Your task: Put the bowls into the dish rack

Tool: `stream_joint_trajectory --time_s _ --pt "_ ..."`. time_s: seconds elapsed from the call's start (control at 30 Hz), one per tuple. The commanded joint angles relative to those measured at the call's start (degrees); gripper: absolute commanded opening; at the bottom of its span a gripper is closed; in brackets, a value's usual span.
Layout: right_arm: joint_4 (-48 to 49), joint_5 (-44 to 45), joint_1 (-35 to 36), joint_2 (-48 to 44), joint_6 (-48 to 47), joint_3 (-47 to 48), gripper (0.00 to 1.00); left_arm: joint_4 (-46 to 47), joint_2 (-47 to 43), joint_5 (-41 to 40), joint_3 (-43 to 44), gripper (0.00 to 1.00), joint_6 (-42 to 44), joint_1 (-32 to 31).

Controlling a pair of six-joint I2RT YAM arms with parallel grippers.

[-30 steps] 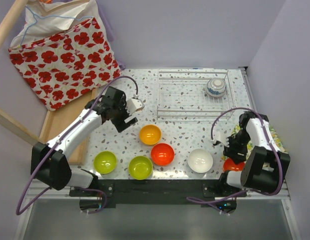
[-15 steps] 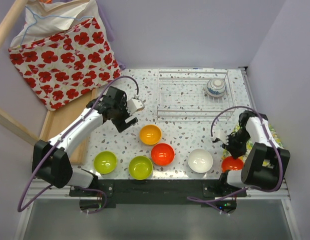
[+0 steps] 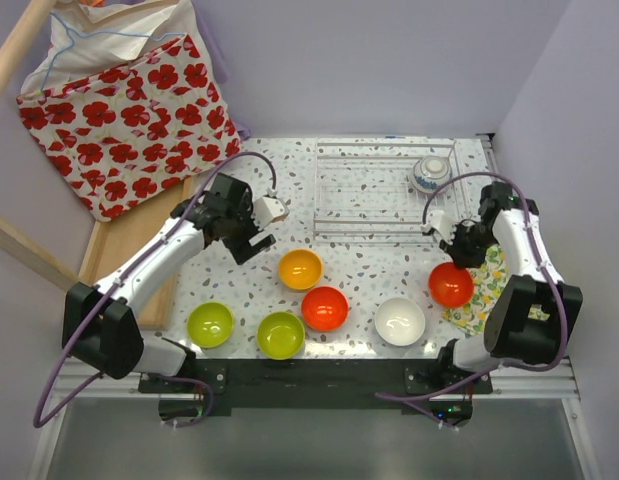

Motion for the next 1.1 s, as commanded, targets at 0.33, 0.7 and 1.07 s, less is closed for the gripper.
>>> stream_joint_trajectory --time_s 0.33,0.7,1.07 --pt "13.6 -2.2 7.3 9.5 19.0 5.2 0.09 2.2 -2.0 0.5 -1.5 0.93 0.5 2.0" --pt "4.6 -3.1 7.2 -3.9 11.8 2.7 0.40 2.6 -2.5 2.4 0.0 0.94 -0.4 2.4" --pt "-4.8 -6.3 7.1 -17.0 -11.1 -12.5 0.45 3.9 -3.1 4.8 0.2 0.94 -1.8 2.5"
